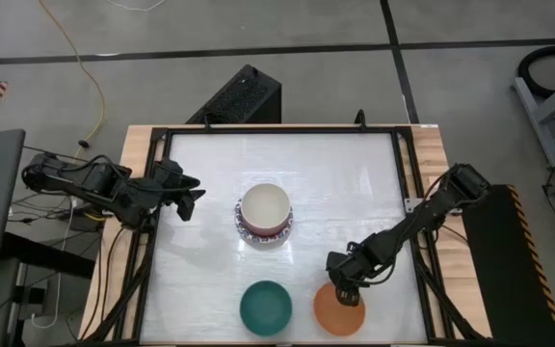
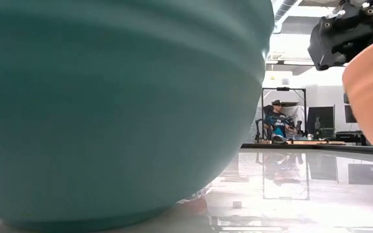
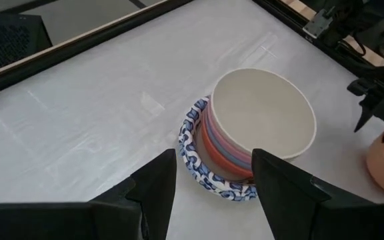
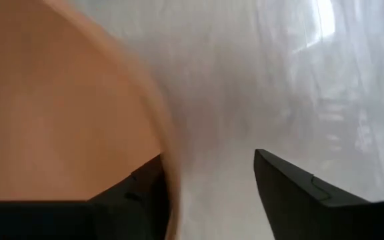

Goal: Nest bowls inside each other
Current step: Stack the orange bowl on top of the white bowl

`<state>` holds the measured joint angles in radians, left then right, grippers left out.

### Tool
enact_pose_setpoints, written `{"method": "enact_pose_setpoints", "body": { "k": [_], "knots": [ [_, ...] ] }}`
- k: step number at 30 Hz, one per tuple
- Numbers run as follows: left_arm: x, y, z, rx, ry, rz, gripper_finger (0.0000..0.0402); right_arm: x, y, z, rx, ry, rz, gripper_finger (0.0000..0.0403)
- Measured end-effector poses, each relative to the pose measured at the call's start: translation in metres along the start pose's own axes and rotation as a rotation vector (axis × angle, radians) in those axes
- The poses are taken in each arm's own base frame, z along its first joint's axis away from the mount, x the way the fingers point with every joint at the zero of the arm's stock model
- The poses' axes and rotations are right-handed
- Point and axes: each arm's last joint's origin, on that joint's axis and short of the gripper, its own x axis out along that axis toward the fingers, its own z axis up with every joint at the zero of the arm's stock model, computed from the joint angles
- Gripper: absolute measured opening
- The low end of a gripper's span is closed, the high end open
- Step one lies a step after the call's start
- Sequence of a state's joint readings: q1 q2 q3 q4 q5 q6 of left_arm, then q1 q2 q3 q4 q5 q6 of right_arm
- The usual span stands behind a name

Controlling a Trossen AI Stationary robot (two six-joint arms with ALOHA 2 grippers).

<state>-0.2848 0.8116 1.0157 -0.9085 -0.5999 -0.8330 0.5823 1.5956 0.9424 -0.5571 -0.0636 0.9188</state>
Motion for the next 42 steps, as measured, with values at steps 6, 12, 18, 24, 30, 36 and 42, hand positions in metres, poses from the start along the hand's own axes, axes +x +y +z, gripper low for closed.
{"method": "enact_pose_setpoints", "body": {
  "k": [6,12,18,24,30,36,42],
  "knots": [
    [0.000,0.000,0.000,0.003,0.001,0.002,0.0185,0.003,0.001,0.000,0.000,0.028,0.025,0.0107],
    [0.000,0.000,0.000,0.010,-0.003,0.006,0.0185,0.002,0.002,0.001,0.001,0.031,0.037,0.0016],
    [0.000,0.000,0.000,0.012,0.005,0.003,0.0185,-0.002,-0.003,0.006,0.017,0.049,0.057,0.0007],
    [0.000,0.002,-0.002,0.023,0.025,0.013,0.0185,-0.013,-0.013,0.012,0.019,0.044,0.051,0.0007],
    [0.000,0.003,-0.003,0.029,0.033,0.022,0.0185,-0.032,-0.033,0.019,0.017,0.048,0.014,0.0007],
    [0.000,0.003,-0.003,0.028,0.032,0.022,0.0185,-0.059,-0.060,0.029,0.029,0.038,0.013,0.0007],
    [0.000,0.003,-0.003,0.027,0.032,0.021,0.0185,-0.085,-0.089,0.039,0.101,-0.026,0.005,0.0007]
  ]
}}
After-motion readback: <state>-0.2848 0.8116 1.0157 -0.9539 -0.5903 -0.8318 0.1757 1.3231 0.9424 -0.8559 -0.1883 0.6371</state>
